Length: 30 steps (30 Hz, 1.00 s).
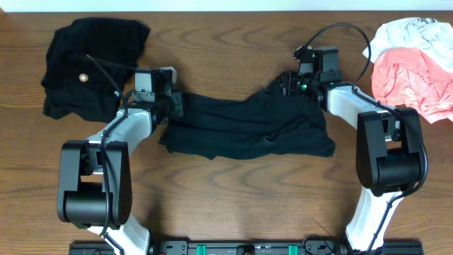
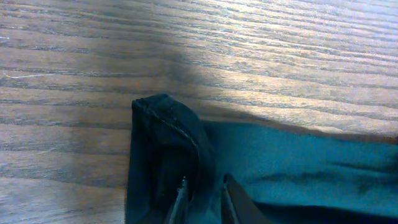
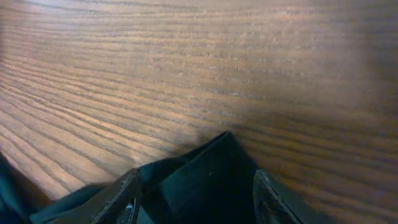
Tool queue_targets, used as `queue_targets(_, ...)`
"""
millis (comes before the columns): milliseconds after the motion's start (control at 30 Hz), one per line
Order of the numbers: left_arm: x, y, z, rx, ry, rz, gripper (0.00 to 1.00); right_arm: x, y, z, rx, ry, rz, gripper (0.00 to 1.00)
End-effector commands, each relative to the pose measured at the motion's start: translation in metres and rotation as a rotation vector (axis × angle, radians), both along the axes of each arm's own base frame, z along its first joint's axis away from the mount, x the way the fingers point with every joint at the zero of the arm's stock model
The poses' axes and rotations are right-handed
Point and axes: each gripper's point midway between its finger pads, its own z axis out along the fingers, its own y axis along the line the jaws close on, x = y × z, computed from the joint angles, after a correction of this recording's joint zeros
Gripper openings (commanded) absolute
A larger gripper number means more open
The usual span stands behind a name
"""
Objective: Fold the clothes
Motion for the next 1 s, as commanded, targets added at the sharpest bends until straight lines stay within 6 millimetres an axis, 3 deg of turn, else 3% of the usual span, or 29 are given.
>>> queue_targets(0, 0.006, 0.000, 0.001, 0.005, -0.007, 0.001, 0.20, -0.002, 0.008, -0.001, 0.015, 0.018, 0.024, 0.61)
queue_targets(500, 0.006, 0.000, 0.002, 0.005, -0.008, 0.001, 0.20, -0.003, 0.013, -0.007, -0.080, -0.010, 0.055, 0.66)
queue_targets(667, 0.006, 0.000, 0.002, 0.005, -0.008, 0.001, 0.20, -0.007, 0.019, -0.017, -0.083, 0.009, 0.067, 0.61)
queue_targets(767, 0.006, 0.000, 0.002, 0.005, -0.008, 0.001, 0.20, -0.009, 0.018, -0.022, -0.083, 0.025, 0.065, 0.49)
queue_targets(900, 0.006, 0.000, 0.002, 0.005, -0.008, 0.001, 0.19, -0.009, 0.018, -0.022, -0.083, 0.027, 0.065, 0.24)
queue_targets(967, 0.006, 0.000, 0.002, 0.005, -0.008, 0.001, 0.15, -0.009, 0.018, -0.021, -0.082, 0.027, 0.063, 0.05)
